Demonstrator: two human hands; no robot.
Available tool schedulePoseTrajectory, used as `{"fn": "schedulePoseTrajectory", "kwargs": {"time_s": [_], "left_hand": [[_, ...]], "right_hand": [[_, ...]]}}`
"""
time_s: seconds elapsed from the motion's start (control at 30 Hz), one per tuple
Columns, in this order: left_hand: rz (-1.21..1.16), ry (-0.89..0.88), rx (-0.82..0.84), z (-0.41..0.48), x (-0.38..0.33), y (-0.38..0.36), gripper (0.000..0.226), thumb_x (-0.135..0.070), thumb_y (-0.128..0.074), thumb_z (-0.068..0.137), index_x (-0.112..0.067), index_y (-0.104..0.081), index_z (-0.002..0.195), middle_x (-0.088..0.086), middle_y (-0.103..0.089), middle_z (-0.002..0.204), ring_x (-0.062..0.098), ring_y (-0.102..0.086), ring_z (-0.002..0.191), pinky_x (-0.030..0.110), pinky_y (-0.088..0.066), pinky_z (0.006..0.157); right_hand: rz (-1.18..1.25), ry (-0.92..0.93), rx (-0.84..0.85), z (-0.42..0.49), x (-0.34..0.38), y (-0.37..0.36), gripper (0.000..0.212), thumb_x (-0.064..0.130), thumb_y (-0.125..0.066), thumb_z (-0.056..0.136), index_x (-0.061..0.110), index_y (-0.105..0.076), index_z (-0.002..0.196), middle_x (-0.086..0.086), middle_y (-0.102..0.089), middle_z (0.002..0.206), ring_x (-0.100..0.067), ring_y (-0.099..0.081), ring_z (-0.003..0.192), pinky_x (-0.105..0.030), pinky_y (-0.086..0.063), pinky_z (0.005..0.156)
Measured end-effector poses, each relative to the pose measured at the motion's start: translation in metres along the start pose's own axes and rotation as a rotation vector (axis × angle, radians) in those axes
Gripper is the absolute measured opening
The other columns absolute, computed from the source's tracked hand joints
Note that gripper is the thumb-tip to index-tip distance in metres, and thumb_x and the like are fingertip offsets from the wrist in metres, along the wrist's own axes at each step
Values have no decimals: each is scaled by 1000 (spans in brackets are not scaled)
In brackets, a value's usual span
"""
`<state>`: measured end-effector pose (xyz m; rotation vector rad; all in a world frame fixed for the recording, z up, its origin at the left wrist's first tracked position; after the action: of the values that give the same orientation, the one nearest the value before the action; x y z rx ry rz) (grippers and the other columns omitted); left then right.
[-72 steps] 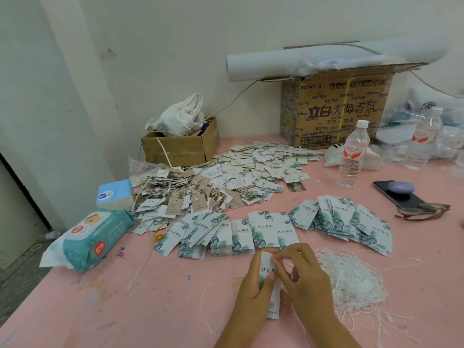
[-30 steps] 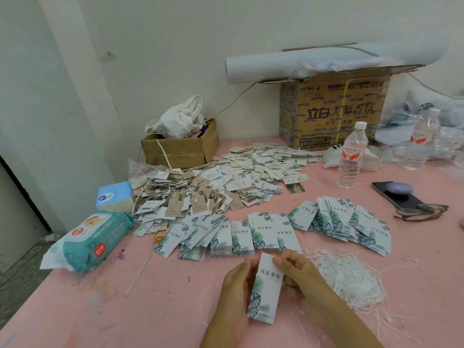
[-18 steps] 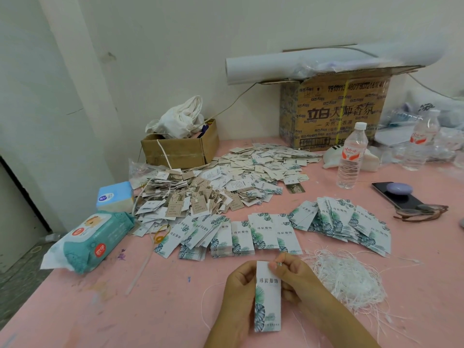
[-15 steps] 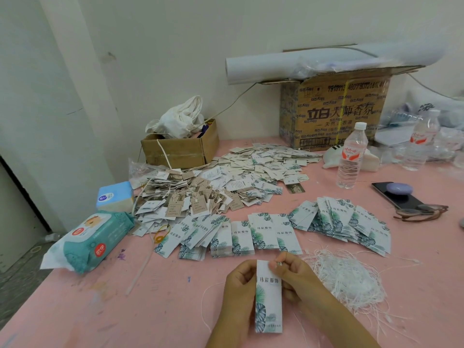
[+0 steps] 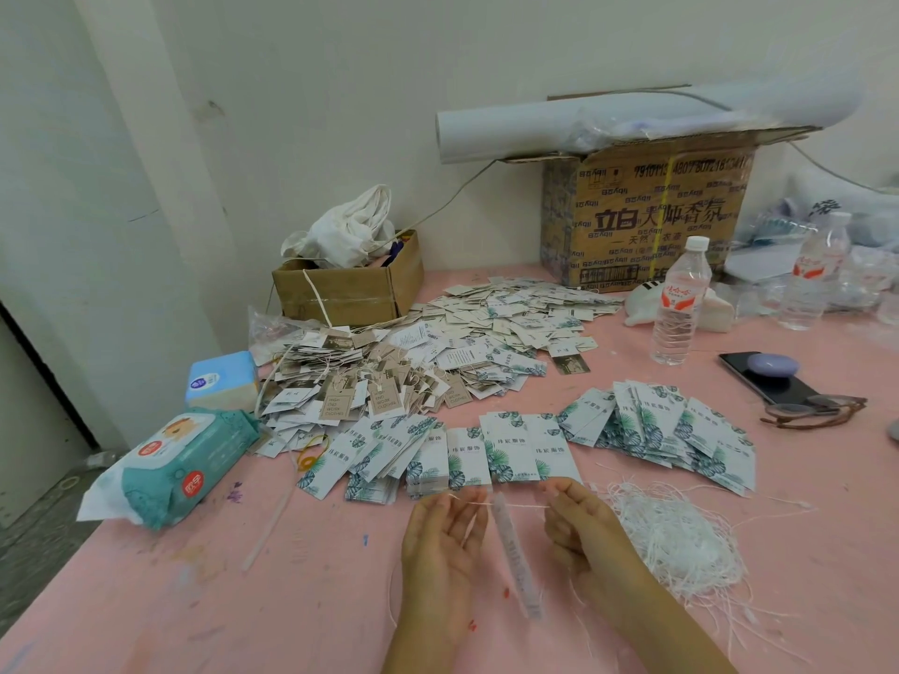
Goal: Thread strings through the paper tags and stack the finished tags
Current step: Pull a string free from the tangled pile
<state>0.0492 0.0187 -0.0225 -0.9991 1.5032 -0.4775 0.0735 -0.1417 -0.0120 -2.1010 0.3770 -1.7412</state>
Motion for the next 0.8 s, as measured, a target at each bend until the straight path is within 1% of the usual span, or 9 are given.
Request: {"fn": "schedulePoseTrajectory", "kwargs": {"time_s": [0.1, 0.17, 0.27, 0.37, 0.47, 0.53, 0.6, 0.73, 0.8], "left_hand": [[51, -35, -20, 1, -2, 3, 5, -7, -54, 91, -7, -56, 86, 6, -59, 68, 13, -61, 60, 25, -53, 60], [93, -44, -62, 2, -2, 6, 9, -6, -53, 93, -9, -57, 85, 2, -54, 64, 11, -52, 56, 25, -41, 59], [288, -116, -77, 1, -7, 8, 11, -9, -56, 94, -10, -60, 83, -2, -52, 60, 7, -44, 53, 22, -33, 55], [563, -232, 0, -4, -10, -1, 8, -16, -64, 90, -13, -67, 83, -5, -55, 61, 4, -47, 55, 21, -39, 57], [746, -304, 91, -9, -7, -12, 11, -16, -70, 87, -23, -72, 79, -5, -62, 64, 6, -53, 63, 20, -44, 62], [813, -318, 137, -11, -4, -16, 14, -15, -72, 86, -27, -73, 80, -3, -66, 68, 7, -53, 65, 23, -44, 62], [837, -328, 147, -11, -4, -16, 16, -15, -73, 85, -30, -74, 80, -2, -68, 70, 5, -54, 65, 22, -45, 61], [858, -363, 152, -12, -6, -17, 15, -16, -76, 82, -31, -75, 78, 0, -70, 73, 2, -53, 62, 17, -44, 60], [902, -396, 180, -13, -5, -20, 18, -14, -77, 81, -32, -76, 76, -1, -71, 74, 0, -50, 60, 13, -41, 59]], "right_hand": [[182, 16, -9, 2, 1, 2, 14, 0, -45, 95, 3, -58, 92, 0, -38, 52, -5, -25, 37, -14, -21, 29], [225, 63, -39, 3, 4, 6, 16, -2, -43, 95, 1, -59, 92, -2, -41, 54, -7, -33, 41, -16, -30, 35], [125, 142, -69, 4, 7, 8, 16, -3, -46, 95, 1, -62, 94, -5, -56, 60, -10, -50, 51, -18, -46, 48], [-11, 177, -71, 4, 8, 6, 14, -1, -54, 91, 2, -68, 94, -12, -69, 73, -16, -64, 63, -18, -54, 60], [-83, 184, 7, 0, 10, -2, 16, 11, -64, 80, 4, -71, 93, -20, -72, 85, -24, -70, 73, -22, -57, 66], [-115, 191, 54, -4, 12, -8, 24, 15, -67, 75, 2, -69, 94, -22, -72, 87, -27, -71, 75, -24, -57, 66], [-145, 216, 37, -6, 14, -9, 25, 16, -68, 74, 0, -68, 92, -22, -72, 83, -27, -71, 71, -24, -57, 64], [-273, 305, -44, -8, 22, -4, 5, 11, -71, 77, 12, -73, 72, -12, -70, 67, -13, -62, 55, -17, -50, 54], [-388, 355, -50, -8, 24, -3, 11, 10, -74, 76, 18, -74, 68, -3, -69, 65, -6, -59, 56, -13, -46, 55]]}}
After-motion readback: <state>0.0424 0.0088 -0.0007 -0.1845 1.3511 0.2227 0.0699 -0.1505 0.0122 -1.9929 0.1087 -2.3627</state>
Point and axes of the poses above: each hand's wrist, its own z-axis towards the middle knuckle, its own y-axis out of the back of the hand, x = y × z, the point moved 7 cm from there along z, towards the middle knuckle
